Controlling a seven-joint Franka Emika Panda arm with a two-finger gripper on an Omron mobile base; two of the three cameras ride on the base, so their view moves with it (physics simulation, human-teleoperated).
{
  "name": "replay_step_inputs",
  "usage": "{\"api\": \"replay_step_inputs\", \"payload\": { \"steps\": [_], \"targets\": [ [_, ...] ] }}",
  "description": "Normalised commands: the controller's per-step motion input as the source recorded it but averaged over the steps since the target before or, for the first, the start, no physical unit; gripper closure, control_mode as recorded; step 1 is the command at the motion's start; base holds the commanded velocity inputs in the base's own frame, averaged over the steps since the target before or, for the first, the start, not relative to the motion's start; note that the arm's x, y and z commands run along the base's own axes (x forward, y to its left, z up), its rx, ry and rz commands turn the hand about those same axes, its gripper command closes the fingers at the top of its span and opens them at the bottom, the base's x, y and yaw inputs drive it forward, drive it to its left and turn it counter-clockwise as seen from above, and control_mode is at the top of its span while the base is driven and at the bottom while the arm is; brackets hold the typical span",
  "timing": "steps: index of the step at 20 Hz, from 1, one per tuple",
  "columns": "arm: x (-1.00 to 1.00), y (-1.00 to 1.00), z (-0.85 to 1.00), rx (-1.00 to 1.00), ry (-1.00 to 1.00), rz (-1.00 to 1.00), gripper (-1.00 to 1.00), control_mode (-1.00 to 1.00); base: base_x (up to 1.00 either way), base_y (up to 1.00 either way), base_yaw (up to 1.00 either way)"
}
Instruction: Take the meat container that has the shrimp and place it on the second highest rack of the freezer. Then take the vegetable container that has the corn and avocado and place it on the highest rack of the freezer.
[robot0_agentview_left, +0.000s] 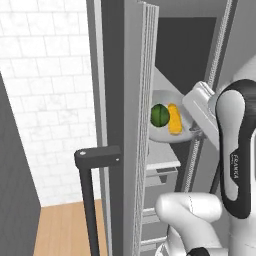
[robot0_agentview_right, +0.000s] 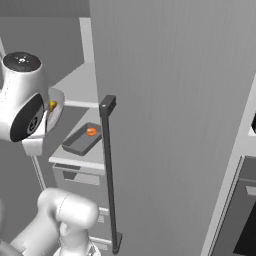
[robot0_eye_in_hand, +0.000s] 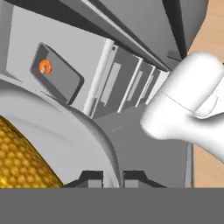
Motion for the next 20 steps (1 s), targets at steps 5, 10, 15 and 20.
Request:
{"api": "replay_step_inputs", "payload": {
  "steps": [5,10,15,20],
  "targets": [
    [1.0,0.19,0.0,0.0,0.04,-0.32,1.0,-1.0,0.0,0.0,0.0],
    [1.0,0.0,0.0,0.0,0.06,-0.26,1.0,-1.0,0.0,0.0,0.0],
    [1.0,0.03,0.0,0.0,0.04,-0.17,1.0,-1.0,0.0,0.0,0.0],
    [1.0,0.0,-0.13,0.0,0.0,-0.07,1.0,-1.0,0.0,0.0,0.0]
  ]
}}
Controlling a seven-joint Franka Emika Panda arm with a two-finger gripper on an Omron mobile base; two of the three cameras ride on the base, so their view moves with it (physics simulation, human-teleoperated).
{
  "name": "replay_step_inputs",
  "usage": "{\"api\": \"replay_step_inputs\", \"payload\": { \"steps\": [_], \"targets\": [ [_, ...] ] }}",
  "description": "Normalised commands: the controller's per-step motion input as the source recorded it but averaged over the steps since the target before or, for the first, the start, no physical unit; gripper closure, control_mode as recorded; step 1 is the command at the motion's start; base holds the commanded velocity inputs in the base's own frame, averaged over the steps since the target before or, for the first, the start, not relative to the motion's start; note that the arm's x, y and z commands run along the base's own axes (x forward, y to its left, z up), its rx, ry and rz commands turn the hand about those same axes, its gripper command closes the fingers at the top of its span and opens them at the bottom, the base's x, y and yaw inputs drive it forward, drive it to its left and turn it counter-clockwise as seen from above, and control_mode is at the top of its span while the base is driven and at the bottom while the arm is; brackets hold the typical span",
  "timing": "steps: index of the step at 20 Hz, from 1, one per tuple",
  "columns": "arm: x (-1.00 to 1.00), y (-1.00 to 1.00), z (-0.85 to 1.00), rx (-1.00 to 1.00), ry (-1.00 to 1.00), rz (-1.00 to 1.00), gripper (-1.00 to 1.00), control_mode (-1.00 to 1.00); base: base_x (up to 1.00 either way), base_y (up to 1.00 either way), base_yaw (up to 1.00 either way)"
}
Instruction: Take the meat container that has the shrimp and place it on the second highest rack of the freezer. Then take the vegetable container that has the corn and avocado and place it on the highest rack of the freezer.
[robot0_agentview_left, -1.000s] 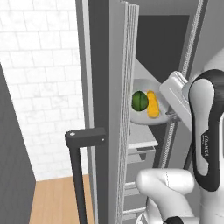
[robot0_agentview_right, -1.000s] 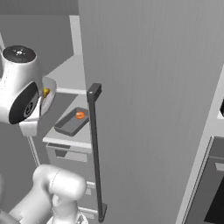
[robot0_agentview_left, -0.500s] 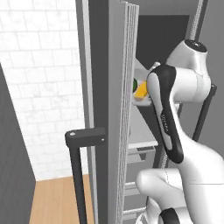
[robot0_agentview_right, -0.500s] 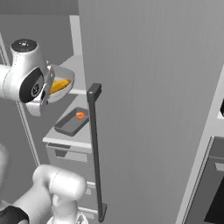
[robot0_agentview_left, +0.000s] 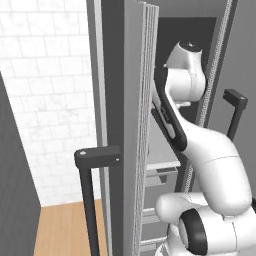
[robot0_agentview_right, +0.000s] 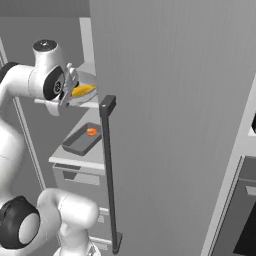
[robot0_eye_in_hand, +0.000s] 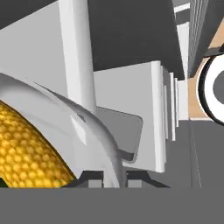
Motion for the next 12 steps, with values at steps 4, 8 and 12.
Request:
{"api": "replay_step_inputs", "payload": {
  "steps": [4,8,12],
  "targets": [
    [1.0,0.0,-0.14,0.0,0.0,-0.02,1.0,-1.0,0.0,0.0,0.0],
    [1.0,0.0,-0.29,0.0,0.0,0.0,1.0,-1.0,0.0,0.0,0.0],
    [0.97,0.0,-0.37,0.0,0.0,0.0,1.0,-1.0,0.0,0.0,0.0]
  ]
}}
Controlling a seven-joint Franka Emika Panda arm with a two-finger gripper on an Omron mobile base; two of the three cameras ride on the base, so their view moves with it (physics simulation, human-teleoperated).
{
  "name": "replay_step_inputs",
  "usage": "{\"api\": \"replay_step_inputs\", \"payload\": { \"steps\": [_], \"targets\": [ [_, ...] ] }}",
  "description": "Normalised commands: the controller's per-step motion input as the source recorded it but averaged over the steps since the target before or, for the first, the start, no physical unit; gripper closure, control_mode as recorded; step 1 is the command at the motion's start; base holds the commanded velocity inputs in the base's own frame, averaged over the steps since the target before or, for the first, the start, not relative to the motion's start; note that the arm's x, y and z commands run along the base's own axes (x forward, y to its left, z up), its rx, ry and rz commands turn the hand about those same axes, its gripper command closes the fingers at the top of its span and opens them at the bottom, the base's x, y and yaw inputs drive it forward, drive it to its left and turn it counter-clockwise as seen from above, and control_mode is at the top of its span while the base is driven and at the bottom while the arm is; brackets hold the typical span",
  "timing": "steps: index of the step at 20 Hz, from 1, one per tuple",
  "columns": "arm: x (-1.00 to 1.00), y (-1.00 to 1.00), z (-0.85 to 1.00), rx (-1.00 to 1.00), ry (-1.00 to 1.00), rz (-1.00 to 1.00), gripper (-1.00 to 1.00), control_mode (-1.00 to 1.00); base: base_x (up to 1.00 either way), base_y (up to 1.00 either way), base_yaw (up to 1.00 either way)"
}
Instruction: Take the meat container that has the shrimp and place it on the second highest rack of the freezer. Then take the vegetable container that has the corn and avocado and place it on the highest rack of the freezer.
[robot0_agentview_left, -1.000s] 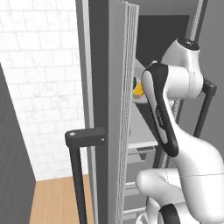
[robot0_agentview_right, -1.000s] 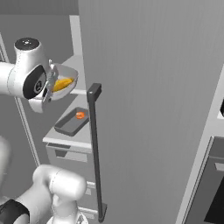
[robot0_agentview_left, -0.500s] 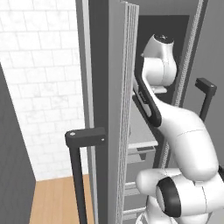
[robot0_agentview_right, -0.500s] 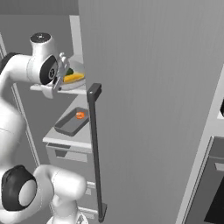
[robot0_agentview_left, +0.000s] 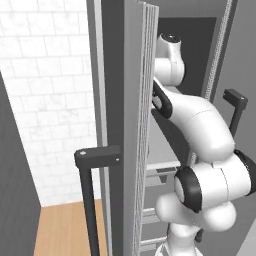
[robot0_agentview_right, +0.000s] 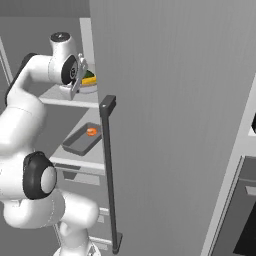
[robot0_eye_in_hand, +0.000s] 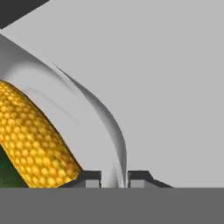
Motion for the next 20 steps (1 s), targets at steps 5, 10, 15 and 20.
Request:
{"api": "replay_step_inputs", "payload": {
  "steps": [5,10,15,20],
  "targets": [
    [0.67,0.0,-0.49,0.0,-0.02,0.0,-1.0,-1.0,0.0,0.0,0.0],
    [-0.1,0.0,-0.14,0.0,-0.22,0.0,-1.0,-1.0,0.0,0.0,0.0],
    [-0.47,0.0,0.01,0.0,-0.39,0.0,-1.0,-1.0,0.0,0.0,0.0],
    [-0.98,-0.07,0.15,0.0,-0.44,0.0,-1.0,-1.0,0.0,0.0,0.0]
  ]
}}
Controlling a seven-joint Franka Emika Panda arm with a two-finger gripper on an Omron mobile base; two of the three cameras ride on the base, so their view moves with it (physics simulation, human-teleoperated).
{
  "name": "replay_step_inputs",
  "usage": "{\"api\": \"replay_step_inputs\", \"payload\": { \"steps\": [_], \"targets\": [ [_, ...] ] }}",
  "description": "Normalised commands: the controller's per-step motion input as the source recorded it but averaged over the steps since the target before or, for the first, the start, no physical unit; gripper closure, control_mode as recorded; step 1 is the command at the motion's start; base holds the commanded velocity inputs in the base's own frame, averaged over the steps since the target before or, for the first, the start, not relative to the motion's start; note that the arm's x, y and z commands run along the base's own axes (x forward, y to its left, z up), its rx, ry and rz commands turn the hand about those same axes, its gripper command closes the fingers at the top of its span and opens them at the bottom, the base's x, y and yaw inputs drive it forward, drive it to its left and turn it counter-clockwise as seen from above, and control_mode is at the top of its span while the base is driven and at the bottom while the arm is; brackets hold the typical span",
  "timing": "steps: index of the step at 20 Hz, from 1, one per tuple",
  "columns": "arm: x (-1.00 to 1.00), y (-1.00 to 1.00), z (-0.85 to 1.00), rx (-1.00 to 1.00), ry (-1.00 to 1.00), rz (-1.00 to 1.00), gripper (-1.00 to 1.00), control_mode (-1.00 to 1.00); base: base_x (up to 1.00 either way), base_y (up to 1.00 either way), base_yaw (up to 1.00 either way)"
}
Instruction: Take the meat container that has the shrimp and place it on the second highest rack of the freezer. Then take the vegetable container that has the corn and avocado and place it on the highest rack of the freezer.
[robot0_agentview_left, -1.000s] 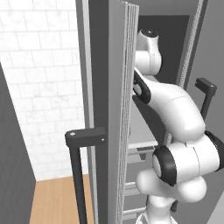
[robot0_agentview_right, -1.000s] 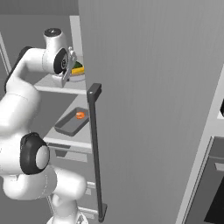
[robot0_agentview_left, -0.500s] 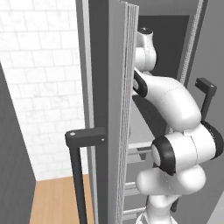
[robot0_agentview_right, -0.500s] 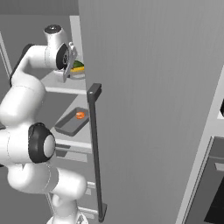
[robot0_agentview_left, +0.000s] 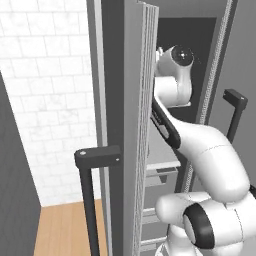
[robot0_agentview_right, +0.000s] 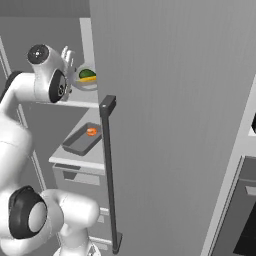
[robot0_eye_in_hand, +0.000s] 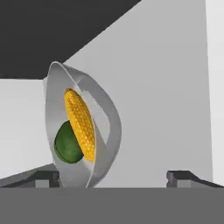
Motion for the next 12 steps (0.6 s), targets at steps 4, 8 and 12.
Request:
{"api": "replay_step_inputs", "payload": {
  "steps": [4,8,12],
  "targets": [
    [-1.0,-0.38,0.76,0.04,-0.26,-0.04,-1.0,-1.0,0.0,0.0,0.0],
    [-1.0,-0.43,1.0,0.17,0.01,-0.13,-1.0,-1.0,0.0,0.0,0.0],
    [-1.0,-0.49,0.96,0.11,0.12,-0.16,-1.0,-1.0,0.0,0.0,0.0]
  ]
}}
